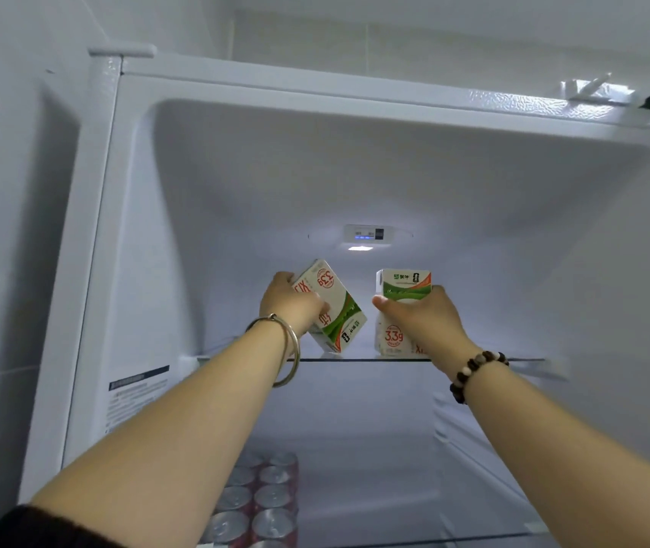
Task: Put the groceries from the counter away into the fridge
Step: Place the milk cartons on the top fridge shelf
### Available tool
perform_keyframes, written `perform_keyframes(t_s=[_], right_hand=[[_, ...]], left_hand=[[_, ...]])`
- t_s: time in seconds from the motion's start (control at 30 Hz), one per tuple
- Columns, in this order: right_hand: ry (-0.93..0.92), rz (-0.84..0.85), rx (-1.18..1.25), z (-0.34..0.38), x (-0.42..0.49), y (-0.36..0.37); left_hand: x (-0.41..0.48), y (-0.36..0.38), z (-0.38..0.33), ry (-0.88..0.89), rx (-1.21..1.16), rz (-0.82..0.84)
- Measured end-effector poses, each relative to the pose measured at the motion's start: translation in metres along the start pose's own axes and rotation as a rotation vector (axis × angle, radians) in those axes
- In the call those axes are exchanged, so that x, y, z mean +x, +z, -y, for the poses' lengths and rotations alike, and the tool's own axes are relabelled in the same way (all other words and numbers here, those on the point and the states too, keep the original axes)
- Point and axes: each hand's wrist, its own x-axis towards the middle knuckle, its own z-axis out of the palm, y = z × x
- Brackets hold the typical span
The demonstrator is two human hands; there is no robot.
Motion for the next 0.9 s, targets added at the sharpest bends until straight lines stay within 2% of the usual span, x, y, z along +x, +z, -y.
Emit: perform_keyframes(t_s=[0.17,0.3,0.43,0.53,0.63,0.77,0.9], right_hand=[[0.010,0.038,-0.016,-0.006,0.006,0.000],[-0.001,0.043,-0.028,-0.006,0.005,0.000],[0.003,0.059,-0.024,-0.006,0.004,-0.001],[0.012,0.085,-0.007,-0.006,0.003,-0.004],[0.033,0.096,0.018,-0.006,0.001,-0.005],[0.021,0.119,0.015,-0.005,-0.001,-0.007],[0.049,0.168,0.070,-0.004,-0.002,-0.010]], left_hand=[[0.001,-0.027,-0.020,-0.101,0.483,0.173],[0.011,-0.031,-0.021,-0.016,0.736,0.203],[0.015,-0.020,-0.021,0.118,1.026,0.370],[0.017,-0.014,-0.016,0.196,0.937,0.342],[0.024,-0.019,-0.006,0.187,0.643,0.274],[0.022,-0.019,-0.001,-0.001,0.162,0.294],[0.024,-0.019,0.015,-0.123,0.133,0.263]])
